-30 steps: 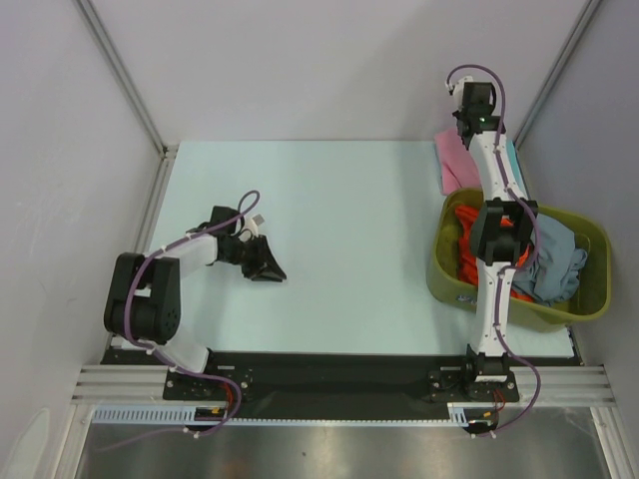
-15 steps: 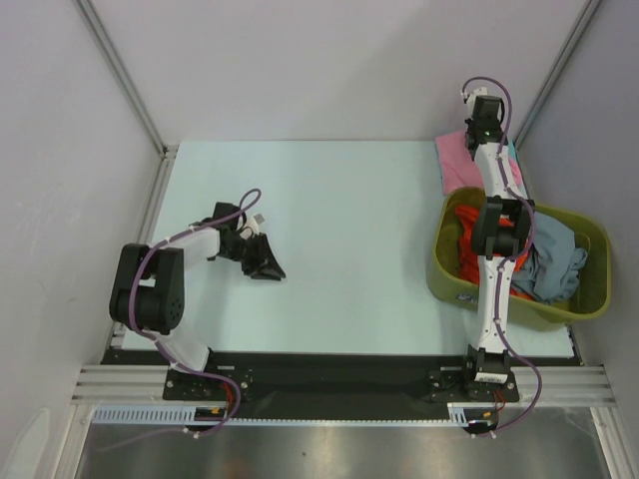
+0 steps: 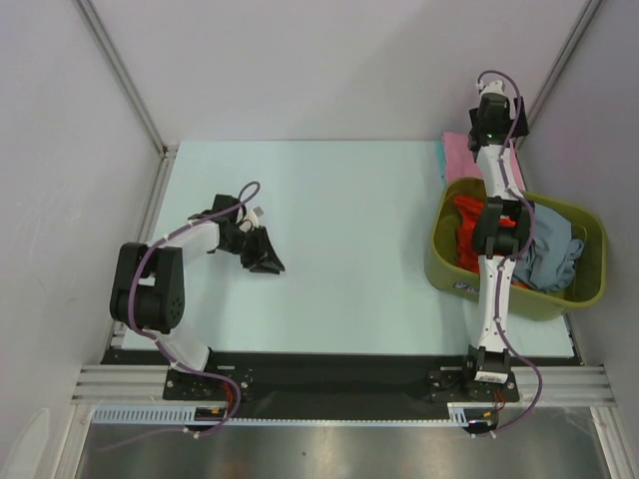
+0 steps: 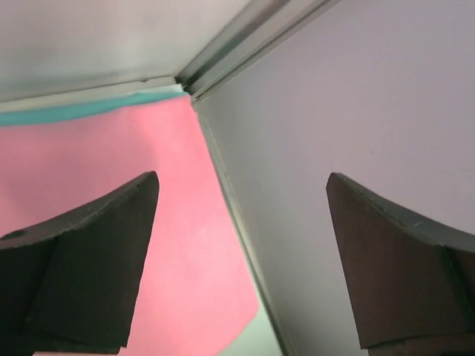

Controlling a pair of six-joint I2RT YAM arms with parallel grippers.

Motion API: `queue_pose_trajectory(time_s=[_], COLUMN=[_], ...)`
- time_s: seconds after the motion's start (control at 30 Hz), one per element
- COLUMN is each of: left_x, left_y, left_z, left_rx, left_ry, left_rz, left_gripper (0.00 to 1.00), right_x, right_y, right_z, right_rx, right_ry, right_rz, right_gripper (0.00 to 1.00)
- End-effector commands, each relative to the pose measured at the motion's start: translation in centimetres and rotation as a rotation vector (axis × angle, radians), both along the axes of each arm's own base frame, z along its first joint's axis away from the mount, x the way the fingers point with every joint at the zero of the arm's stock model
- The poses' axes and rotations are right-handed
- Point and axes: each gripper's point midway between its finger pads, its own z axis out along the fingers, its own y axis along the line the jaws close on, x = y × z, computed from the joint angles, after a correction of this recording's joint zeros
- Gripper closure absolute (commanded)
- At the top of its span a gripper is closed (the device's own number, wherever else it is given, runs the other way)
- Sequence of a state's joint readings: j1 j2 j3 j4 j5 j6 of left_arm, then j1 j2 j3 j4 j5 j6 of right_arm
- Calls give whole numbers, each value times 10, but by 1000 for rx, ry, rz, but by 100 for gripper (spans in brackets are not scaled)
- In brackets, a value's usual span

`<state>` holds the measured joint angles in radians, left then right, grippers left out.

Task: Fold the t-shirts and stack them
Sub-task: Neatly place the folded tshirt to the corner

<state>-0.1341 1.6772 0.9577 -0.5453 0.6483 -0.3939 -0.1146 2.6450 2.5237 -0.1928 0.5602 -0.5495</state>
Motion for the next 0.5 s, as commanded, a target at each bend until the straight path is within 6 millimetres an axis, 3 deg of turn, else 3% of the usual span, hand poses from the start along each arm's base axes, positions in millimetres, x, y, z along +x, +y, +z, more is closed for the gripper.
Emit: queue_pose_trajectory(time_s=[0.0,0.07,0.1,0.17,0.2,0.23,0.27,0.3,0.33,0.37,0.4,0.43,0.47], left_x=[23,26,29,32,32,31,31,31,30,30,32,31,32], left_y=[-3,-6,-6,-6,-6,-7,-7,-8,-9,-10,-10,-13,-14], left_z=[34,41,48,55,60,63,65,73,76,79,83,90,94], left_rx=[-37,-49,-55,-56,-56,-62,-66,-78,-87,-95,-102,-121,-128], left_ry=[-112,-133,-161,-201,-220,-230,-243,-270,-277,-287,-301,-310,-319], left_rz=[10,5,2,-7,-17,-22,-25,-27,-26,-26,-23,-25,-27], left_gripper=[71,71,71,69,68,68,66,64,62,58,55,53,47], right_x=[-7,-13,-18,-27,-33,-37,-40,-49,-53,-59,-66,-78,-85], right_y=[55,70,95,111,138,151,168,184,214,229,246,278,302], right_z=[135,154,170,190,201,205,199,213,211,210,196,201,190], right_rx=[-36,-46,-33,-21,2,16,36,97,141,185,245,347,413], right_ry=[-233,-244,-260,-290,-294,-297,-273,-310,-304,-301,-250,-270,-232], right_rz=[58,72,108,110,149,166,196,215,261,278,305,351,409], right_gripper=[0,0,0,0,0,0,0,0,0,0,0,0,0])
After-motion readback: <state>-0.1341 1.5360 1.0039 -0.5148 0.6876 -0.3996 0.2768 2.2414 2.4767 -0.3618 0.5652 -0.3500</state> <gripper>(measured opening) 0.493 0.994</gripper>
